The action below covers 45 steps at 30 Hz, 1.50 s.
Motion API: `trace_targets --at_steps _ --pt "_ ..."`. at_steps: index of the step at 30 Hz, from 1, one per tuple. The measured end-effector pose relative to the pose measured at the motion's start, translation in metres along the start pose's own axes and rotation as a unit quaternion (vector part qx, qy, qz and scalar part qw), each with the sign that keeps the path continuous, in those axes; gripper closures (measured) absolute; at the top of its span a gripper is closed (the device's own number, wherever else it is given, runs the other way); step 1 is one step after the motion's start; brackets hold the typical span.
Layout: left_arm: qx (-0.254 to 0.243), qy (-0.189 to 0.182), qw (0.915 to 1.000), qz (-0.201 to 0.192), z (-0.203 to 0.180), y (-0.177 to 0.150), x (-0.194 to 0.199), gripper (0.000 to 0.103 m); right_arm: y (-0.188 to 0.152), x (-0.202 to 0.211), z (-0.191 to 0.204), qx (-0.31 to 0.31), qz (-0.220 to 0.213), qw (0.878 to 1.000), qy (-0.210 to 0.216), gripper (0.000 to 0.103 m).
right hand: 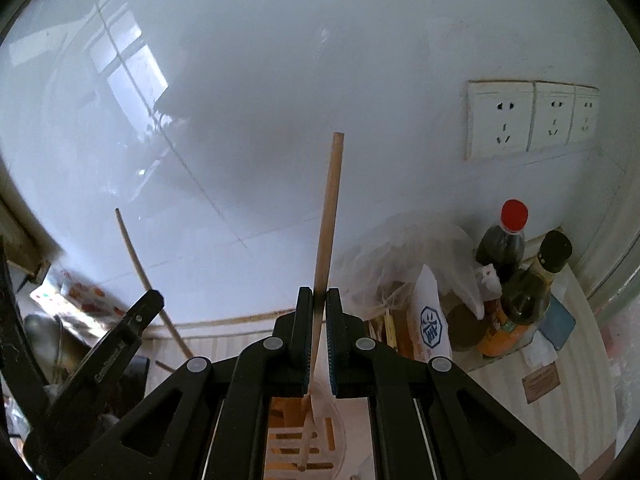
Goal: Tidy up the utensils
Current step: 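Insert the chopsticks into the holder and open both tools, then move both open tools back to the remaining chopsticks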
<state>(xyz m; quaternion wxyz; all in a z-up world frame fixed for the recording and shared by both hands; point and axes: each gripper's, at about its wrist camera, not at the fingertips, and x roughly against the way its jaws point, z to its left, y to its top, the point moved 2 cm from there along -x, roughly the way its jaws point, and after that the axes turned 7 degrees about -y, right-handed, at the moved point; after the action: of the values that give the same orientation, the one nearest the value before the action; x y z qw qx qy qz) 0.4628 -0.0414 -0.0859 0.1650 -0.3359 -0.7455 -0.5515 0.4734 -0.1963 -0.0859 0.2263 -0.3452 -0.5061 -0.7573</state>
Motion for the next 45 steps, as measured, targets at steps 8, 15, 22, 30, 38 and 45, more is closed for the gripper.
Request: trace_targets --at_steps 8,15,22,30,38,45 --pt "-0.047 -0.004 0.9979 0.043 -0.006 -0.008 0.029 0.086 -0.003 0.000 0.002 0.019 0.052 0.998 0.032 0.092" --pt "-0.055 0.053 0.9970 0.011 0.006 -0.008 0.098 0.009 -0.004 0.047 -0.020 -0.001 0.017 1.000 0.016 0.058" --pt "-0.060 0.076 0.9950 0.023 0.026 -0.035 0.125 0.000 -0.038 0.091 -0.039 -0.028 -0.001 1.000 0.003 0.036" --pt "-0.069 0.113 0.9858 0.103 0.051 -0.120 0.111 0.000 -0.103 0.085 -0.054 -0.014 0.023 0.999 -0.019 0.027" --pt "-0.056 0.124 0.9617 0.238 0.069 -0.220 0.058 0.000 -0.195 0.019 -0.084 -0.012 0.157 0.986 -0.051 0.027" --pt "-0.055 0.094 0.9433 0.314 0.057 -0.279 0.020 0.020 -0.266 -0.038 -0.105 -0.023 0.261 0.963 -0.064 0.047"
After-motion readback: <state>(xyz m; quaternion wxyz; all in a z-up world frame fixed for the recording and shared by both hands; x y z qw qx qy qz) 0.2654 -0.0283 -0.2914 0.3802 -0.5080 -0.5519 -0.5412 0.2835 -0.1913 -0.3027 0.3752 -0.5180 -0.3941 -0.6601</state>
